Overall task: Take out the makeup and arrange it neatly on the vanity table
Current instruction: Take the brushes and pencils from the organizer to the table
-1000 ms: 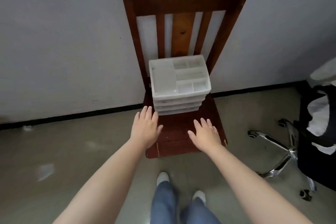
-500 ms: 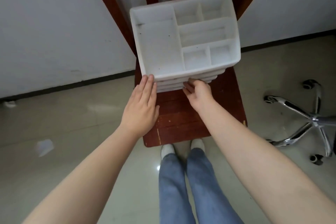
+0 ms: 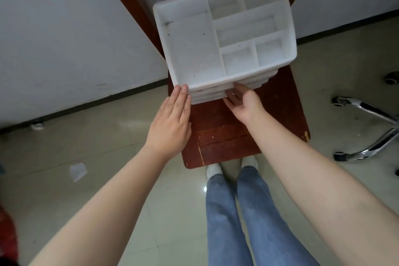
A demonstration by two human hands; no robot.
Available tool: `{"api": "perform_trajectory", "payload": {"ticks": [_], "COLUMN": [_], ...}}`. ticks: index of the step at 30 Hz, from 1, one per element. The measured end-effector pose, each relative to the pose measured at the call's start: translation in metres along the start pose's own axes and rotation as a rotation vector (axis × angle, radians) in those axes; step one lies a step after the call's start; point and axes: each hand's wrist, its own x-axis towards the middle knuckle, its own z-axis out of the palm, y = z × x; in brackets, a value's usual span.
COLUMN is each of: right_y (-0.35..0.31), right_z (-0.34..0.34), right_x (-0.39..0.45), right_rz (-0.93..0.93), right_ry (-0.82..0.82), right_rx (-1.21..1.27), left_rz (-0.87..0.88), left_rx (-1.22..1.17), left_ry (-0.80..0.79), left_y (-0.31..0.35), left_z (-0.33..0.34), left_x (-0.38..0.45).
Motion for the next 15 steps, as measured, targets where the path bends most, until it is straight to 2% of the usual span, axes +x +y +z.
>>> {"api": "perform_trajectory", "payload": {"ticks": [9, 15], "right_y": [0.038, 0.039], "right_z": [-0.074, -0.075], "right_x": [-0.024, -0.037], "right_rz": [0.046, 0.068], "right_ry": [0.079, 0.080], "right_rx": [-0.158, -0.295], "left_rz": [-0.010, -0.036], "left_rx": [0.023, 0.031], "left_ry": [-0.014, -0.012], "left_y": [0.003, 0.008], "left_z": [0.002, 0.012], "left_x": [-0.001, -0.003]}}
